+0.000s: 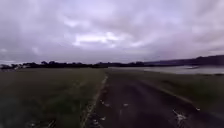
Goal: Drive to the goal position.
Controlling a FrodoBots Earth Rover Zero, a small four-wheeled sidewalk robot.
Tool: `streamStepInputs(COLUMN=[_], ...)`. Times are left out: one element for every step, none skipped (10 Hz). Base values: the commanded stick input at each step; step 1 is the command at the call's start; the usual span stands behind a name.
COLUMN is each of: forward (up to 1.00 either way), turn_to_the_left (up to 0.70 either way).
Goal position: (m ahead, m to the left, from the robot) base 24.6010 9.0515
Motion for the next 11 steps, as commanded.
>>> streamStepInputs(forward=[0.85, 0.85, 0.85, 0.85, 0.85, 0.85, 0.85, 0.85, 0.85, 0.85, 0.85], turn_to_the_left=[-0.34, 0.00, 0.00, 0.00, 0.00, 0.00, 0.00, 0.00, 0.00, 0.00, 0.00])
